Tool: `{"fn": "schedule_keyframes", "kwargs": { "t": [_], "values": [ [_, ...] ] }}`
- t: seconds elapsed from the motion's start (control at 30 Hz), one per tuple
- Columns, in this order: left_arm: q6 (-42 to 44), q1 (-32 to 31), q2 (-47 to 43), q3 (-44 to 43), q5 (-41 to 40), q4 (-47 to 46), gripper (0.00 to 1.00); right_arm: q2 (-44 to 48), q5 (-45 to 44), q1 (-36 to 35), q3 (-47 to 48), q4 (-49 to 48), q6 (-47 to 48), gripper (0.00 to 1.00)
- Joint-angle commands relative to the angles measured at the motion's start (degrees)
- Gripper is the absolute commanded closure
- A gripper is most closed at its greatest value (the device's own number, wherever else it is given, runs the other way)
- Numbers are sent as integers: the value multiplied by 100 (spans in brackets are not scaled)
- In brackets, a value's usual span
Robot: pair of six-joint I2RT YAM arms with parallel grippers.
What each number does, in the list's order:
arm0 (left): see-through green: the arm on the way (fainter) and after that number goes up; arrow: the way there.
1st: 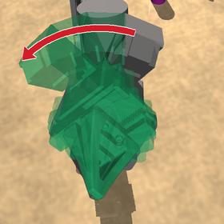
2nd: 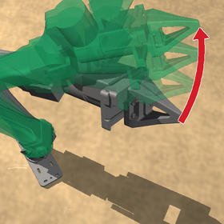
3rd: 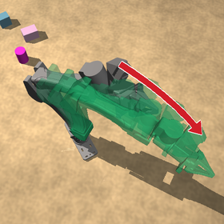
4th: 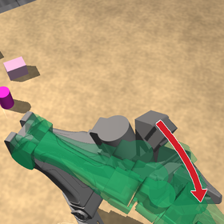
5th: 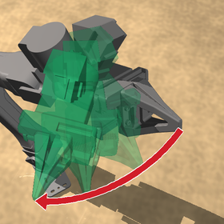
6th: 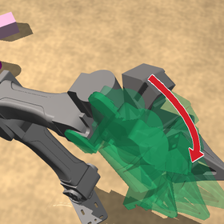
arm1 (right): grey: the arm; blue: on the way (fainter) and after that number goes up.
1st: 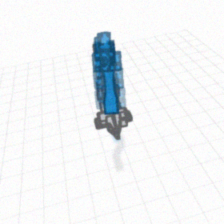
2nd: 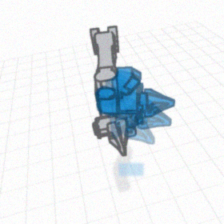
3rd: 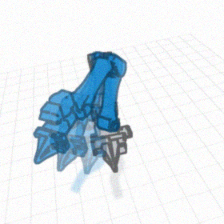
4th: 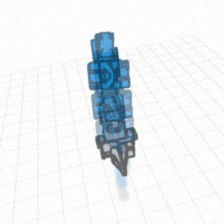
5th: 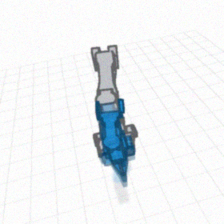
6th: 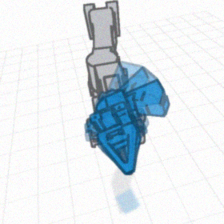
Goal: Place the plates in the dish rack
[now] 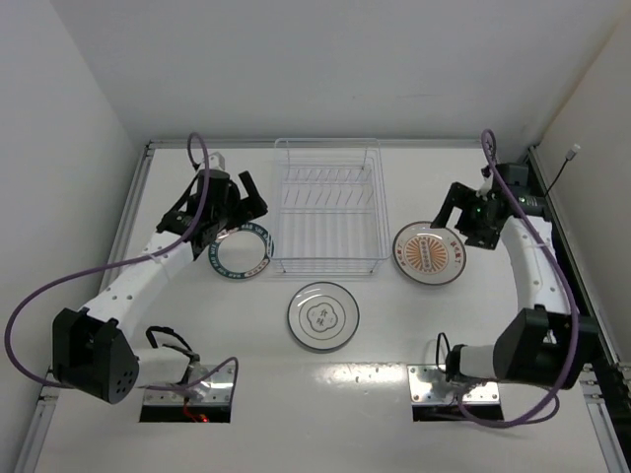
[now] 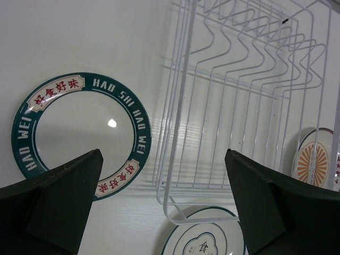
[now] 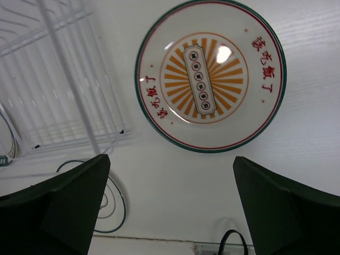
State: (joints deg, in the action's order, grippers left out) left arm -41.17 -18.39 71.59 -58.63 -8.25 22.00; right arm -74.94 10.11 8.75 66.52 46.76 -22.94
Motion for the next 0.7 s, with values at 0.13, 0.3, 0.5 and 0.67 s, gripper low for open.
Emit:
{"fn": "schedule_keyframes", "kwargs": {
  "t": [0.13,0.3,0.5,0.67],
  "values": [
    [-312,-209,205,-377,60,-39,0,-785,842,1101,-508,-343,-246,3],
    [-235,-209,92,-236,-114,-38,0,-1172,1063,1839,-922,-633,-141,6],
    [-155,-261,-14,-184,-99,-38,0,-1989,1441,2420,-1255,-1054,78,10],
    [-207,-261,-14,-79,-27,-91,0,-2604,2100,2473,-1440,-1539,211,18]
  ]
}}
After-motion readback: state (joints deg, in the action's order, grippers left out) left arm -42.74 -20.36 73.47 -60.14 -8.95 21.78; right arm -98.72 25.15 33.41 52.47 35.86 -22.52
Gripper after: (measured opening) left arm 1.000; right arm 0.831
